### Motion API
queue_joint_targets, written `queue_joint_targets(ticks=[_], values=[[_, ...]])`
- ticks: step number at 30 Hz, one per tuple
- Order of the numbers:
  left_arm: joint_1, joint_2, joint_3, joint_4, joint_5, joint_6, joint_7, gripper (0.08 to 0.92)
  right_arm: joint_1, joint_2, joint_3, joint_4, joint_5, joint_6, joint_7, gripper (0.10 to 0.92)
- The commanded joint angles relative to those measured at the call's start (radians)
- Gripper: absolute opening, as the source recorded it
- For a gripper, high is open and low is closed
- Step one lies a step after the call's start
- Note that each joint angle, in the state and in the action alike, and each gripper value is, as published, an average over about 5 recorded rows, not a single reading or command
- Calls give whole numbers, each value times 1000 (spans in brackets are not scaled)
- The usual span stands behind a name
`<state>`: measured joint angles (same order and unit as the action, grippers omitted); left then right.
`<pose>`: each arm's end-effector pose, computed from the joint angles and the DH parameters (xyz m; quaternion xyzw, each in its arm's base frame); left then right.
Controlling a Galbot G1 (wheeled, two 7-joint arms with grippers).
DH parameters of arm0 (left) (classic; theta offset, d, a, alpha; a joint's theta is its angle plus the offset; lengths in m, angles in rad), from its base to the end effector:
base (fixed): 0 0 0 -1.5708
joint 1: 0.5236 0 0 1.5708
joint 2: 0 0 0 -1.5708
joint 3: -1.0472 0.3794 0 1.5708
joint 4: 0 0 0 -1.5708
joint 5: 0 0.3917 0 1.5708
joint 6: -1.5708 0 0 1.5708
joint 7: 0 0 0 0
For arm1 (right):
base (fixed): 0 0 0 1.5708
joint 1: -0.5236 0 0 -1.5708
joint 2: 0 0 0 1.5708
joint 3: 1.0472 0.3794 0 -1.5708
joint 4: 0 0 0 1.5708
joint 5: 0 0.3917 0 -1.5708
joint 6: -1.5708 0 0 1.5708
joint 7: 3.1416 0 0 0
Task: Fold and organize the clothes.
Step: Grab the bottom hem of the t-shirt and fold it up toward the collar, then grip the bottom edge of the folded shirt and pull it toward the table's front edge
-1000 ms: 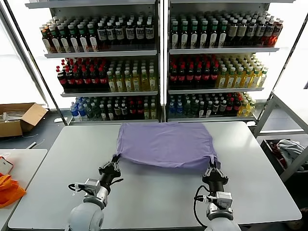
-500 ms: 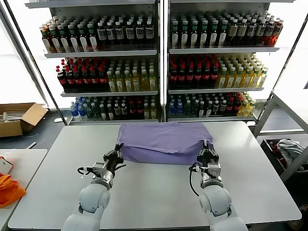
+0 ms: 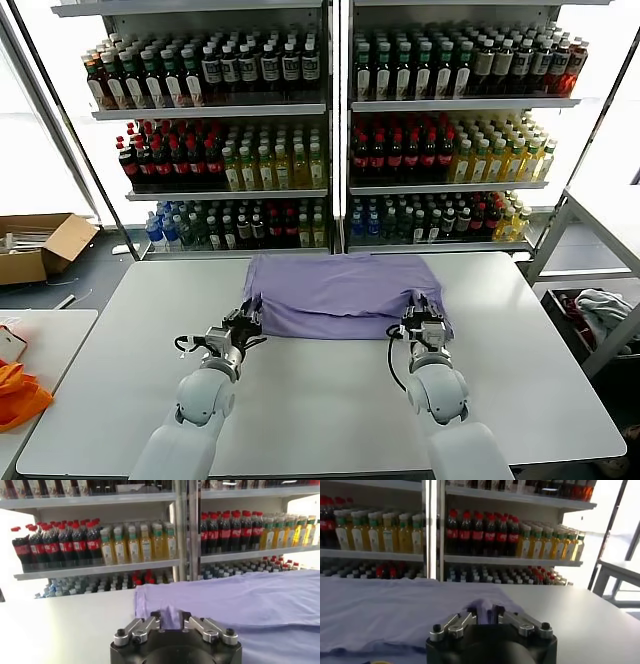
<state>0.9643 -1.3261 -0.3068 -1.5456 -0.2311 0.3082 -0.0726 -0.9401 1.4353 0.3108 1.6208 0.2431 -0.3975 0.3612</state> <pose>0.4141 0.0126 -0.3650 -0.0629 -0.9864 -0.0332 0.1481 0.4195 0.0333 -0.3247 -0.0589 -0.9881 -0.0017 0.1418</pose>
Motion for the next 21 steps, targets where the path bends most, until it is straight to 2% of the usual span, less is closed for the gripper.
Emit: queue_joint_targets(ticks=[1,7,11,16,21], values=[[-8,4,-2,-8,5,36,-22,373,27,31,-2,11,90,7,66,525],[62,15,-12,-102,32,86,-25,546,-61,-1,19,138,71,-70,120,698],[97,22,-26,-124,61,92,-25,659,-151,-29,51,216,57,-116,132,794],[106,25,-30,-122,72,92,-24,790,-204,-47,77,239,57,-135,136,822],[103,24,-29,-117,69,93,-24,821,-206,-42,85,227,56,-143,146,823]])
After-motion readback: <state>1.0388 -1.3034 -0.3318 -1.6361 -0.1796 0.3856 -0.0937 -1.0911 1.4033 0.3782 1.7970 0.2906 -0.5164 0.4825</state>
